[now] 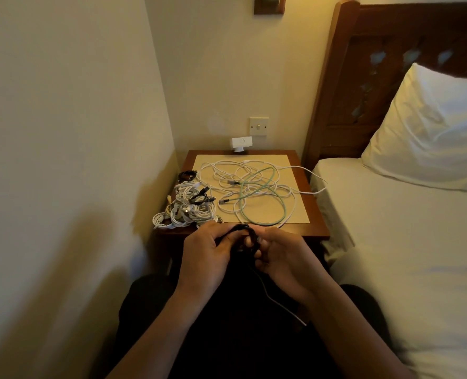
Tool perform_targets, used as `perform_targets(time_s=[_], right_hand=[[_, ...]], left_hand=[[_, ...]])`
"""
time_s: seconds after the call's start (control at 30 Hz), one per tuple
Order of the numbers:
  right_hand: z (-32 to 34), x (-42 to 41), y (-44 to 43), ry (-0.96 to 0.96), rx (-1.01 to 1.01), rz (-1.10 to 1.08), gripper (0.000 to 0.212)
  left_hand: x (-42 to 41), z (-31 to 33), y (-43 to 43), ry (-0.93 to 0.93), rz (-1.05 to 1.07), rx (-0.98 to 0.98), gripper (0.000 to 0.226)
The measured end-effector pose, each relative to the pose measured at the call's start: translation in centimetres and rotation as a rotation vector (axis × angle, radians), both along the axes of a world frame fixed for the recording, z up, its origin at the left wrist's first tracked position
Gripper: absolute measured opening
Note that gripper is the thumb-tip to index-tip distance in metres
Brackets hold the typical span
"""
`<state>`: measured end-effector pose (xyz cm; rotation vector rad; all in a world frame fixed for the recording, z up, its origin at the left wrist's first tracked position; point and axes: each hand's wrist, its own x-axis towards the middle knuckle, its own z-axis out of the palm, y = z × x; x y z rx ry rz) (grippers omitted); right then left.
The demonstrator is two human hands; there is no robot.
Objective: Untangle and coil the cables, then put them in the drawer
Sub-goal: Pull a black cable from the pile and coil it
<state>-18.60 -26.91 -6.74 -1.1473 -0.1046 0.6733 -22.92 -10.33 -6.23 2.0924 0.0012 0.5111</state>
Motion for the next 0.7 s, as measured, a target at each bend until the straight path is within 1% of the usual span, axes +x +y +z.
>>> perform_targets(time_s=[0.07,0.1,0.17,0.23,0.3,0.43,0.47,0.5,0.57,0.6,0.63,0.67,0.7], right_hand=[[0.1,0.3,0.0,-0.067,-0.087,0.001,0.024],[0.1,0.5,-0.1,-0.101,-0.135,-0.029,0.020],[0.3,0.5,-0.3,-0.221,-0.254,-0.110,0.018],[0.8,0.2,-0.5,-0.433,-0.415,-0.167,0.017],[0.8,-0.1,-0.4,-0.581,-0.500,-0.204,0.018],[-0.3,-0.8,-0.1,-0.787,-0.633,-0.334,0.022],[-0.5,-1.1,-0.1,-0.863,-0.669,-0.363,0.023],[-0.7,-1.2,-0.2,-0.941,-0.691,-0.385,0.024],[-0.7,-1.5,-0.4,-1.038,-0.697,-0.413,0.026],[-0.7,-1.5,-0.5,-1.025,-0.667,-0.419,0.027],[-0.5,-1.5,-0.7,-0.958,-0.600,-0.418,0.027],[-0.3,-1.5,-0.9,-0.851,-0.503,-0.405,0.027],[-0.1,-1.5,-0.9,-0.741,-0.395,-0.379,0.026]], left_hand=[[0.1,0.1,0.2,0.010,-0.019,0.027,0.022],[0.1,0.2,0.3,0.015,-0.022,0.053,0.021],[-0.1,0.3,0.5,0.018,-0.012,0.129,0.019],[-0.2,0.3,0.7,0.048,-0.009,0.183,0.018],[-0.3,0.3,0.7,0.136,-0.024,0.165,0.018],[-0.3,0.9,0.9,0.263,-0.055,0.116,0.016],[-0.2,1.0,1.1,0.299,-0.085,0.055,0.016],[-0.2,1.1,1.4,0.343,-0.135,-0.066,0.017],[-0.3,1.4,1.9,0.433,-0.249,-0.388,0.018],[-0.5,1.6,2.1,0.456,-0.297,-0.525,0.018],[-0.6,1.7,2.3,0.462,-0.343,-0.634,0.019],[-0.8,1.7,2.5,0.457,-0.385,-0.708,0.021],[-1.0,1.7,2.7,0.446,-0.412,-0.726,0.023]])
